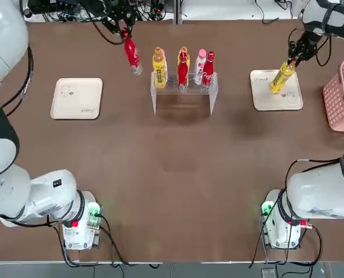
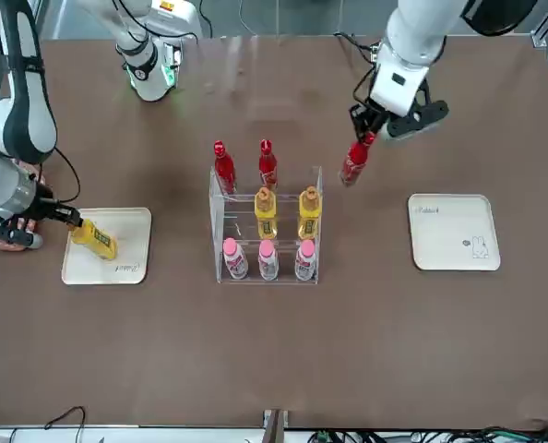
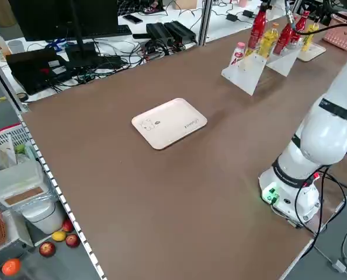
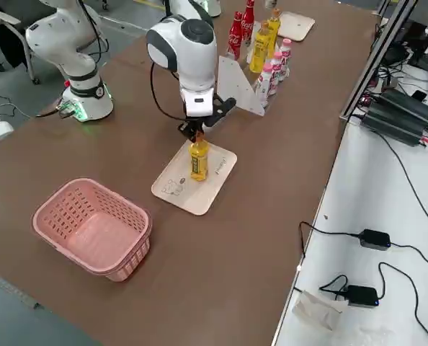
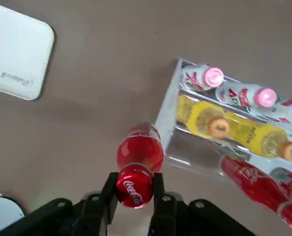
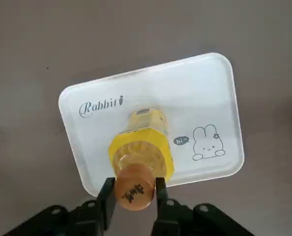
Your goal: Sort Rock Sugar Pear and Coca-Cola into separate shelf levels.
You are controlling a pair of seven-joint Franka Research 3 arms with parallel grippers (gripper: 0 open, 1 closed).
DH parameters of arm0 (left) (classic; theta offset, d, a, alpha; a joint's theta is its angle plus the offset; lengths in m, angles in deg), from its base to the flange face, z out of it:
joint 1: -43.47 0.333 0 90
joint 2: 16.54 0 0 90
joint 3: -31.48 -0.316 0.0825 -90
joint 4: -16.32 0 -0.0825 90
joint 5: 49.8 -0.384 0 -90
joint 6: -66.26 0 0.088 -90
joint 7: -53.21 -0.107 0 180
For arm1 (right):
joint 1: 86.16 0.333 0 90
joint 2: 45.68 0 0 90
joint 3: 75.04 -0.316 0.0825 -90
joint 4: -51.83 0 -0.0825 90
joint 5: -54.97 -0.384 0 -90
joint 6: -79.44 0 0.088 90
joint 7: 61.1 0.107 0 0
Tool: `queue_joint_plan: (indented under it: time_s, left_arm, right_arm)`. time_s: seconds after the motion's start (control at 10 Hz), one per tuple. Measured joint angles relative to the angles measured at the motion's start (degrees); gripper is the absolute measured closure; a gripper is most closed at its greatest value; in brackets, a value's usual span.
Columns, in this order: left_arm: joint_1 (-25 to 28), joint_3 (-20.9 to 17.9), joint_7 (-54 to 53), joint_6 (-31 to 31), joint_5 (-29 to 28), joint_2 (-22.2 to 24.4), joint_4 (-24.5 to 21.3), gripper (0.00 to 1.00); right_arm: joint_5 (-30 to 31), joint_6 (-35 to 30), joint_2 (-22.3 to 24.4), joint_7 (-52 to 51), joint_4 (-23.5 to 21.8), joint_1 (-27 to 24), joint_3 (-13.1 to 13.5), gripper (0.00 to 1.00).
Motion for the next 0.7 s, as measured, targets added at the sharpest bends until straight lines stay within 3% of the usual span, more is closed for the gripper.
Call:
queue_joint_plan:
  time_s: [0.1,0.5,0.7]
  left_arm:
    - [-0.78,1.87,2.13,0.01,-0.43,-2.24,0.98,0.68]
    - [-7.28,2.35,8.72,0.20,-5.42,-7.42,3.05,0.68]
    - [-11.06,2.29,14.02,0.26,-10.98,-11.02,5.31,0.68]
  right_arm:
    - [-0.04,0.00,0.00,0.14,0.02,-0.01,0.03,0.66]
    - [-0.22,0.01,0.01,0.22,0.05,-0.07,0.03,0.66]
    - [-0.24,0.00,0.00,0.23,0.14,-0.04,0.02,0.66]
